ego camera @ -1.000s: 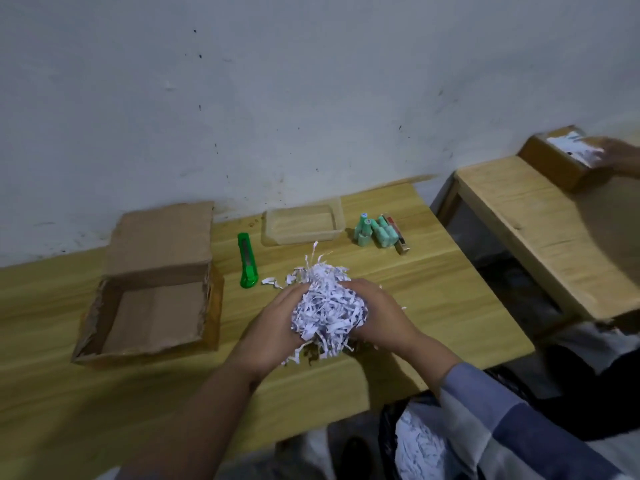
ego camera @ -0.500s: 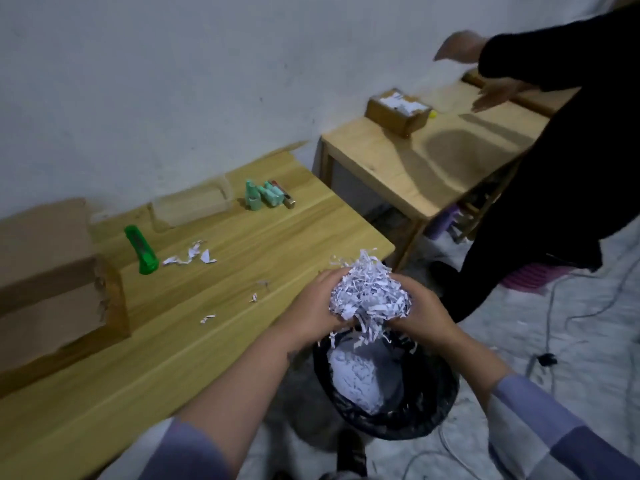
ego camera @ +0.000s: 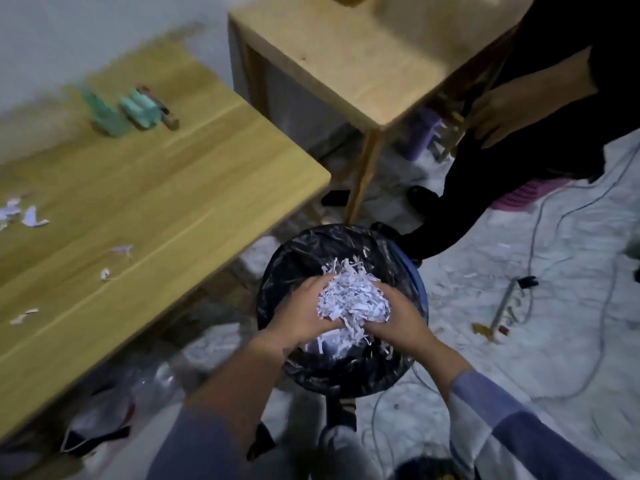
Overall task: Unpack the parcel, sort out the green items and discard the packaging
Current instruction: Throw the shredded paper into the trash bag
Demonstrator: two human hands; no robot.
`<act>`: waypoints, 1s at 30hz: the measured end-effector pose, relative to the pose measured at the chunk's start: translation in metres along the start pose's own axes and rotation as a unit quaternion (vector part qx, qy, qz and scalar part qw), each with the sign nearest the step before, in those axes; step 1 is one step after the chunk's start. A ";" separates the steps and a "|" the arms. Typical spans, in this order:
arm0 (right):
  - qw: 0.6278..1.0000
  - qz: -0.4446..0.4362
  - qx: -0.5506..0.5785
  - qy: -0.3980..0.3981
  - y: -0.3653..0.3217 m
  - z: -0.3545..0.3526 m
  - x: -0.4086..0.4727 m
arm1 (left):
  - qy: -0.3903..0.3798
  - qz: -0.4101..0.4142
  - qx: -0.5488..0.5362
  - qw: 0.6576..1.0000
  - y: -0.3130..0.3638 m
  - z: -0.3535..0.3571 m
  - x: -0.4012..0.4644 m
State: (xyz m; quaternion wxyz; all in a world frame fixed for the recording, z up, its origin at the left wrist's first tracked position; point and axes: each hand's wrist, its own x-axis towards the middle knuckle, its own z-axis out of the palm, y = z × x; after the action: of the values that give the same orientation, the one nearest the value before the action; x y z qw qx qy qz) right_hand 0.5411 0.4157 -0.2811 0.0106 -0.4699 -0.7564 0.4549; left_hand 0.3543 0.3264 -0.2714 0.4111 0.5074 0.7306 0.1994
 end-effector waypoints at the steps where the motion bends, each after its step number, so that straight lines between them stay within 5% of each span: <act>1: 1.000 -0.001 0.000 -0.013 0.017 0.009 0.013 | -0.005 -0.017 -0.004 1.000 -0.013 0.013 0.013; 5: 0.995 0.035 -0.009 -0.096 0.077 0.048 0.055 | -0.034 -0.054 0.020 0.998 -0.070 0.058 0.053; 12: 0.980 0.082 -0.133 -0.120 0.116 0.082 0.076 | -0.063 -0.089 0.042 0.993 -0.112 0.094 0.063; 30: 0.972 -0.099 -0.209 -0.026 -0.119 -0.072 -0.017 | 0.072 -0.027 0.089 0.993 0.077 -0.103 -0.071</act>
State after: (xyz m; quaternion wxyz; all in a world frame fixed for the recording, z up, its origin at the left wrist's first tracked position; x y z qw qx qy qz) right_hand 0.4989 0.4352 -0.1489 -0.0628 -0.3719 -0.8778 0.2953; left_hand 0.3269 0.3060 -0.1286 0.3160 0.5065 0.7865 0.1582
